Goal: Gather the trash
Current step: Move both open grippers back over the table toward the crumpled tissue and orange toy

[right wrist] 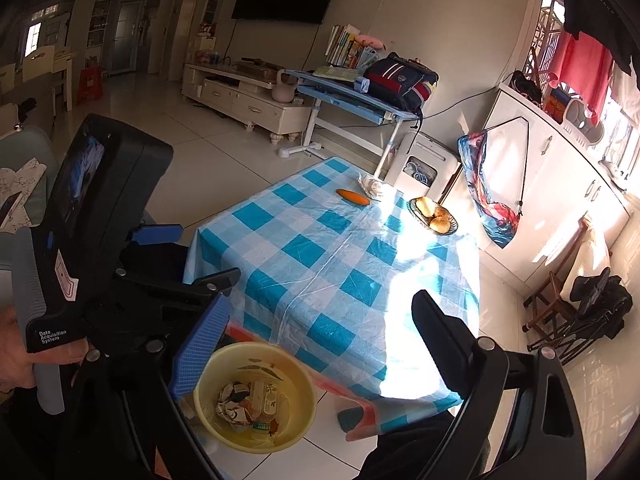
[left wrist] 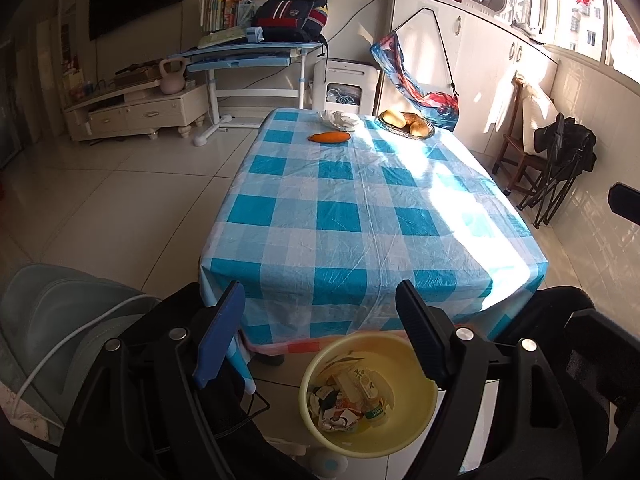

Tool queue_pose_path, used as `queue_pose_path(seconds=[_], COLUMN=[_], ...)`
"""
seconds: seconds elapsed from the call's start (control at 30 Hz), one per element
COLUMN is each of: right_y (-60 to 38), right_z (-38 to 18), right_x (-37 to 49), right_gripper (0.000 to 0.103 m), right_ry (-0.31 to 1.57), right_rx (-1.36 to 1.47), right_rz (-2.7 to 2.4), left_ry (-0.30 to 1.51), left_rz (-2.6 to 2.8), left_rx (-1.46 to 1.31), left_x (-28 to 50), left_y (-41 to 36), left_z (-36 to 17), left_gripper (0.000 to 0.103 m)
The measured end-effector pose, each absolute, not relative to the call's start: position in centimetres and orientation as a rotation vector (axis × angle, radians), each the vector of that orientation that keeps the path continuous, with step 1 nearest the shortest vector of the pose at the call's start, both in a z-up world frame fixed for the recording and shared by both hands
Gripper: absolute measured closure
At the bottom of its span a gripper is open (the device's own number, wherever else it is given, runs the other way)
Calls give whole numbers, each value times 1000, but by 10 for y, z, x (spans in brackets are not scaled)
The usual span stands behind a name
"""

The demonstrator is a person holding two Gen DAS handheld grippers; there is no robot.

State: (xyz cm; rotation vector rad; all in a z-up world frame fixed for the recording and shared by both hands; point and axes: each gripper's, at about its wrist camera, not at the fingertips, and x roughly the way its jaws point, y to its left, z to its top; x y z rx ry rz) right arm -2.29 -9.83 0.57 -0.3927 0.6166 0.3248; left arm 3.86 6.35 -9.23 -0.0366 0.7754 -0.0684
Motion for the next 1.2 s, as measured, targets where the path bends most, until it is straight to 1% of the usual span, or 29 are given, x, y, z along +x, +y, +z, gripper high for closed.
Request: queue_pose_path(seconds=[0.27, 0.43, 0.9, 1.2], right_y=[-130, -143, -154, -135], right_z=[-15, -23, -40, -56], right_x=[21, 58, 216, 303], right_gripper=[14, 14, 14, 14], right_ry=[678, 694, 703, 722], right_rx=[-205, -138, -55, -48], right_rz=[368, 372, 387, 397], left_ry=[789, 798, 809, 772], left_rz=[-53, -50, -39, -42], left_rx=[-42, -49, -51, -9], left_x=[74, 105, 212, 298], left_y=[64, 62, 54, 48], left_z=[-99, -105, -122, -133], left_gripper=[28, 28, 28, 28])
